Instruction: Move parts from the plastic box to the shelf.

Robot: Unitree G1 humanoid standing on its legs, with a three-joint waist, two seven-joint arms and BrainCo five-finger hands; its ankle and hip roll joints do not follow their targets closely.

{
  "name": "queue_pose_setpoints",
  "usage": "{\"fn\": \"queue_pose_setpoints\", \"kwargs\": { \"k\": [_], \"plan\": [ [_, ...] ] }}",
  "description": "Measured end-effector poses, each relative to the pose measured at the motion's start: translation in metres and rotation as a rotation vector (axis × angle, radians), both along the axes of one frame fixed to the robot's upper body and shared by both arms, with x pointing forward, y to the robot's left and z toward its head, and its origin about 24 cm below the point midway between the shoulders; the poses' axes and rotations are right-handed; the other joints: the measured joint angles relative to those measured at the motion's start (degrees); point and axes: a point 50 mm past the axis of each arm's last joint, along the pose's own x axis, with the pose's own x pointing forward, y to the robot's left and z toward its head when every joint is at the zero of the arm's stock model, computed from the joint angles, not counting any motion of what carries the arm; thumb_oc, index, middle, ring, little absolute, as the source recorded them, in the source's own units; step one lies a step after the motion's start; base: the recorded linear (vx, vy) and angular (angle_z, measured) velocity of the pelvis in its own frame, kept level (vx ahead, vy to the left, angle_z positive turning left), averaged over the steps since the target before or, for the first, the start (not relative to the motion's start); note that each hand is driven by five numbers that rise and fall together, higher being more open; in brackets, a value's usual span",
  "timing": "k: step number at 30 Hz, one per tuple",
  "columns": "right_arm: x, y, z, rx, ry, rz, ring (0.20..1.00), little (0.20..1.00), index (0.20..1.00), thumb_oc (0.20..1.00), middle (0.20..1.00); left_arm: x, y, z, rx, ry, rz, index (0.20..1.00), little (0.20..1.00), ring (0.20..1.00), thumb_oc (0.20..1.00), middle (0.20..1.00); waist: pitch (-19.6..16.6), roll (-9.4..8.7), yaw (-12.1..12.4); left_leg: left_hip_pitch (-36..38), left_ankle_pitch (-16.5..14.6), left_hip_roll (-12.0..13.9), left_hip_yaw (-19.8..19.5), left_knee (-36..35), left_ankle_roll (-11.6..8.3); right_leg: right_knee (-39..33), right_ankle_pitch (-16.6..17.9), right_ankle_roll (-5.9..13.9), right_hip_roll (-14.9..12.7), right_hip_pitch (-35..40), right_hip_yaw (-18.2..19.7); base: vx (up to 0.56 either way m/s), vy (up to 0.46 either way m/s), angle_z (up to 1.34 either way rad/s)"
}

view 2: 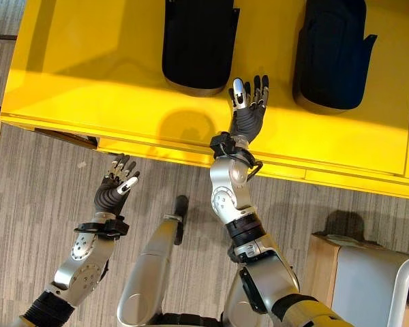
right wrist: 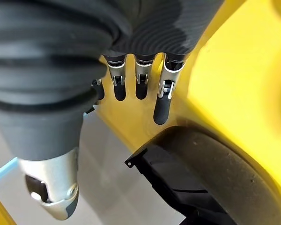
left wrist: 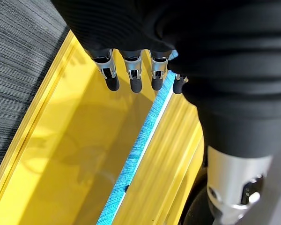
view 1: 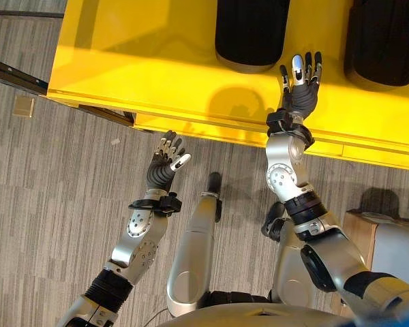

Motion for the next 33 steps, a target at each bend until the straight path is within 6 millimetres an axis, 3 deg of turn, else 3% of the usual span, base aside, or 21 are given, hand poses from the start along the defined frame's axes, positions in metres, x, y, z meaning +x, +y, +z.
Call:
{"fn": "queue_pose_setpoints", "kwargs": {
  "k": [10, 14, 24, 28, 33],
  "plan": [
    [-0.027, -0.001, -0.019, -0.079, -0.011, 0.055, 1.0, 1.0, 1.0, 1.0, 1.0, 0.001, 0.005, 0.003, 0.007, -0.013, 0.023, 1.0, 1.0, 1.0, 1.0, 1.0, 0.67, -1.16, -0.53, 0.87, -0.01, -0.01, 0.42, -0.27, 0.08, -0.42, 0.36, 0.57, -0.04, 0.6, 0.4, 0.0, -0.005, -0.01],
    [-0.038, -0.002, -0.028, -0.129, -0.009, 0.099, 1.0, 1.0, 1.0, 1.0, 1.0, 0.0, 0.008, 0.001, 0.011, -0.007, 0.031, 1.0, 1.0, 1.0, 1.0, 1.0, 1.02, -1.69, -0.45, 5.11, 0.31, 0.23, 0.81, -2.71, 0.12, -3.4, 1.25, 1.21, 0.44, 4.63, 0.52, 0.0, -0.026, -0.07],
    [-0.061, -0.003, 0.006, -0.168, -0.258, 0.223, 1.0, 1.0, 1.0, 1.0, 1.0, -0.006, 0.024, -0.011, 0.033, 0.038, 0.053, 1.0, 1.0, 1.0, 1.0, 1.0, 0.89, -3.3, -2.01, 16.08, 2.9, 3.13, 5.34, -12.55, -0.66, -14.9, 6.83, 0.98, 3.76, 12.63, 3.53, 0.05, -0.032, -0.28],
    [-0.071, -0.012, 0.012, -0.237, -0.327, 0.272, 1.0, 1.0, 1.0, 1.0, 1.0, -0.016, 0.033, -0.023, 0.042, 0.096, 0.059, 1.0, 1.0, 1.0, 1.0, 1.0, 0.1, -4.46, -3.09, 21.38, 5.63, 4.38, 7.03, -19.08, -1.47, -22.17, 10.77, 0.97, 5.7, 16.84, 4.49, 0.07, -0.068, -0.29],
    [-0.081, -0.035, 0.002, -0.324, -0.311, 0.24, 1.0, 1.0, 1.0, 1.0, 1.0, -0.035, 0.042, -0.042, 0.044, 0.184, 0.066, 1.0, 1.0, 1.0, 1.0, 1.0, -5.32, -5.03, -4.98, 25.03, 8.08, 5.91, 8.5, -25.54, -2.66, -27.64, 12.57, 0.38, 7.76, 19.28, 4.69, 0.05, -0.138, -0.14]
  ]
}}
